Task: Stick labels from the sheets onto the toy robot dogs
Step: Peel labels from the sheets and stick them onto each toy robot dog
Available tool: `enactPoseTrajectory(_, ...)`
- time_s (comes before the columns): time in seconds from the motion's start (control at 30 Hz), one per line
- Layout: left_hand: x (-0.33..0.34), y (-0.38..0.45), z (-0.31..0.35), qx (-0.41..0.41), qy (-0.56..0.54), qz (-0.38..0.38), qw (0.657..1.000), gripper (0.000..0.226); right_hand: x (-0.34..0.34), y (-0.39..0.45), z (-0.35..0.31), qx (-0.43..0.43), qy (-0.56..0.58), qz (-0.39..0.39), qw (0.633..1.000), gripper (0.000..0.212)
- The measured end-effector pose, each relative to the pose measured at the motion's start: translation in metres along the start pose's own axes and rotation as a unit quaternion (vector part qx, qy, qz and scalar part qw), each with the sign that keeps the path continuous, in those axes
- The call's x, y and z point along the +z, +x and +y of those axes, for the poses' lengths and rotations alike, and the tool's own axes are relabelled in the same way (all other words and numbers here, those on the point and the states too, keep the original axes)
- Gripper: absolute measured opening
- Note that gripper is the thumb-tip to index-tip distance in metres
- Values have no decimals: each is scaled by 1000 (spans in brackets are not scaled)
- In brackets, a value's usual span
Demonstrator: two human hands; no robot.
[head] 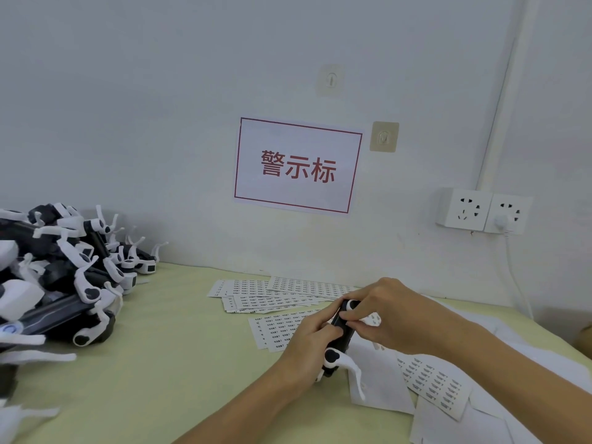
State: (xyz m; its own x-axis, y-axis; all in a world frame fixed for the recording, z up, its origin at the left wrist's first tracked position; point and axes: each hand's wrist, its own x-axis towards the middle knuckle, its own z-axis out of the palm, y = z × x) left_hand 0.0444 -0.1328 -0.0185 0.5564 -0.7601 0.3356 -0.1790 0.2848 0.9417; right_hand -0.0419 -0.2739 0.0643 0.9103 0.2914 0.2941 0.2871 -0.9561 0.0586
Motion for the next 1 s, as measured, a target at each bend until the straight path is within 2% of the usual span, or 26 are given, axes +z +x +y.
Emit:
enactPoseTrajectory(0.3,2,1,0,5,-5,0,1000,54,5,-4,-3,18,-25,7,999,25)
enactPoseTrajectory(0.5,1,2,-3,2,-10,3,1000,54,8,-4,-3,53,73,30,995,20)
enactPoseTrajectory(0.87,1,3,-7,13,4,13,1000,55,12,3,-3,73,65,52,994,21)
enactPoseTrajectory(1.0,0,4,-8,14,2,9,1000,55,11,-3,1,78,153,46,984,24)
